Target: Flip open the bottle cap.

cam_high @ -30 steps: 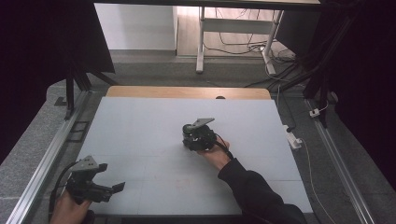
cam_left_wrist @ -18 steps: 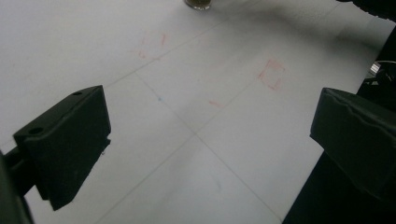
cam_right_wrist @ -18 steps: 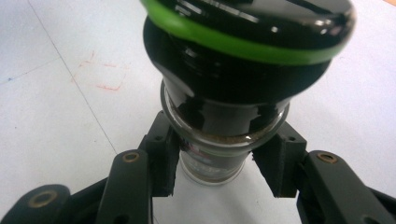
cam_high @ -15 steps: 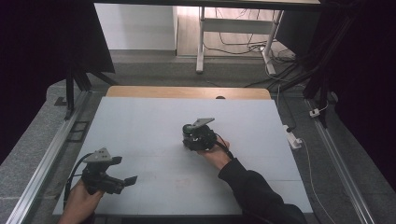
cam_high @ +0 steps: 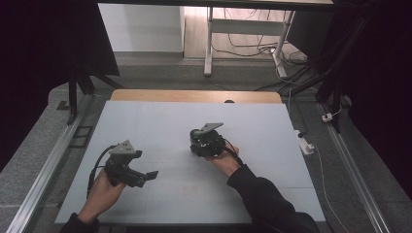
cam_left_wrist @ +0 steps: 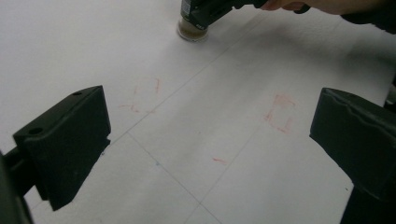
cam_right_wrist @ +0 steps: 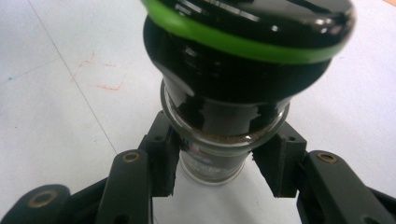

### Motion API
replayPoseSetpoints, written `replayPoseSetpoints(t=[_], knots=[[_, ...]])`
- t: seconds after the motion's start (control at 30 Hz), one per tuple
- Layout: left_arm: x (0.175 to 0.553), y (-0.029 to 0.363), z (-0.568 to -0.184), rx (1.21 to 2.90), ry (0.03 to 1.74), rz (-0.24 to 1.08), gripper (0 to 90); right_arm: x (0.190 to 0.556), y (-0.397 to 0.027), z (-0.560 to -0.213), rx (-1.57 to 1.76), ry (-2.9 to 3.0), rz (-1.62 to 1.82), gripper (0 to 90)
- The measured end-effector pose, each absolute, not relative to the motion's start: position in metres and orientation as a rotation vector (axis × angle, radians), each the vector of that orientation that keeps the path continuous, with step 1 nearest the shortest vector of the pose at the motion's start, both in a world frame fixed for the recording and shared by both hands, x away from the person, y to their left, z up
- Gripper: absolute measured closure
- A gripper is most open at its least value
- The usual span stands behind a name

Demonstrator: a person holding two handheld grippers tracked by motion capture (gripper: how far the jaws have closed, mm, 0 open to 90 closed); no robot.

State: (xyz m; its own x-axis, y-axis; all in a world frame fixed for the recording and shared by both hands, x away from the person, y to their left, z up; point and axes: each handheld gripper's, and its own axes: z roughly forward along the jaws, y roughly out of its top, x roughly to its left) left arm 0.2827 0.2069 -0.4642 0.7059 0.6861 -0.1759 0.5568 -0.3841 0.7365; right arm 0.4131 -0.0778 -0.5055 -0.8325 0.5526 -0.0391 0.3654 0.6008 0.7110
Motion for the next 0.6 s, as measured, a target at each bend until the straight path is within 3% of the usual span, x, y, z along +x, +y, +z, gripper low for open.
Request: replayPoseSetpoints(t=[0.6], knots=[[0.331,0.169,-0.460,2.102,0.852,0.239,0.1,0.413,-0.078,-0.506,0.748,2.575,1.060,52.2]])
